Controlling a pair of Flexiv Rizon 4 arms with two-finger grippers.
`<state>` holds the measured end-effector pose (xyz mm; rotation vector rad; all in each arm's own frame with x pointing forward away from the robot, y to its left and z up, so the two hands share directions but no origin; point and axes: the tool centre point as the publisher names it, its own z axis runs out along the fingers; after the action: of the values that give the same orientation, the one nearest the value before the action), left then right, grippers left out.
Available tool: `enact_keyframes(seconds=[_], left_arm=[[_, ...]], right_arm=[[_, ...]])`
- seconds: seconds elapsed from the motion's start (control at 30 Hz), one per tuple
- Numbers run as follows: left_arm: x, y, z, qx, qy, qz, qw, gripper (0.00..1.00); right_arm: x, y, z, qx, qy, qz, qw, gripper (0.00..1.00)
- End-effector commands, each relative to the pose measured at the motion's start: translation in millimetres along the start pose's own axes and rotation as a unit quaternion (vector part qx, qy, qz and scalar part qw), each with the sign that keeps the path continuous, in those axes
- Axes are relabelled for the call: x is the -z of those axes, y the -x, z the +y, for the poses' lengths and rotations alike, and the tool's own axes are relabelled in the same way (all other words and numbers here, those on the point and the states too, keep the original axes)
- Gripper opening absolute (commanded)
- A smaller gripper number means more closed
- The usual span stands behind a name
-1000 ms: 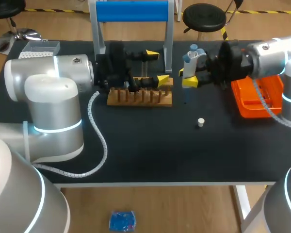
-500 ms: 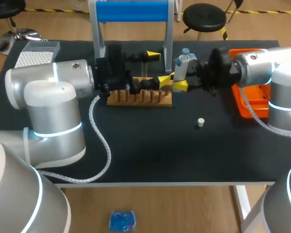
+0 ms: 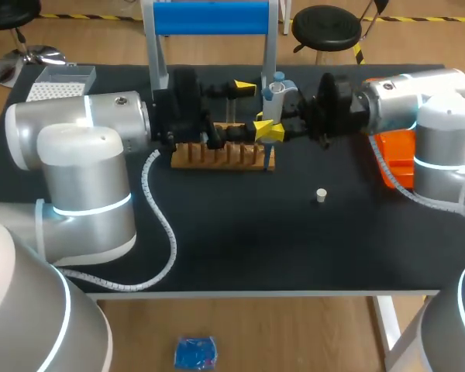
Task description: Invert the test tube, pick up the pipette, mount the tip to pipette, aspirate from beaker and dispense into the tube, eject the tip, return the pipette, and cap with the stopper.
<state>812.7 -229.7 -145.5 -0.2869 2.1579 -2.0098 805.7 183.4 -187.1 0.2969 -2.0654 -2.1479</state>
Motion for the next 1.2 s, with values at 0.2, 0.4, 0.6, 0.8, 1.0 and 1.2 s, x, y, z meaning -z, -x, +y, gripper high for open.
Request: enact_keyframes(seconds=[0.2, 0.4, 0.6, 0.8, 1.0, 1.2], left_arm=[[0.8, -0.6, -0.7, 0.0, 0.003, -0.002, 1.0, 1.0], [2.6, -1.8, -0.7, 0.0, 0.001, -0.005, 1.0, 1.0], [3.1, -3.5, -1.5, -0.002, 0.001, -0.005, 1.0, 1.0], [2.5, -4.7, -2.1, -0.003, 0.001, -0.003, 1.0, 1.0], [1.9, -5.1, -2.7, -0.004, 0.001, -0.001, 1.0, 1.0], [1.7, -5.3, -2.8, -0.003, 0.002, -0.002, 1.0, 1.0]], right_arm=[[-13.6, 4.2, 2.8, 0.003, 0.003, -0.002, 1.0, 0.0], [-19.3, 4.7, 3.2, 0.003, 0.005, 0.0, 1.0, 0.0], [-21.8, 5.2, 2.8, 0.005, 0.006, 0.0, 1.0, 0.0], [-22.2, 6.0, 2.4, 0.004, 0.008, -0.001, 1.0, 0.0], [-23.8, 6.6, 2.2, 0.003, 0.008, 0.002, 1.0, 0.0], [-25.2, 6.9, 3.3, 0.005, 0.009, 0.002, 1.0, 0.0]])
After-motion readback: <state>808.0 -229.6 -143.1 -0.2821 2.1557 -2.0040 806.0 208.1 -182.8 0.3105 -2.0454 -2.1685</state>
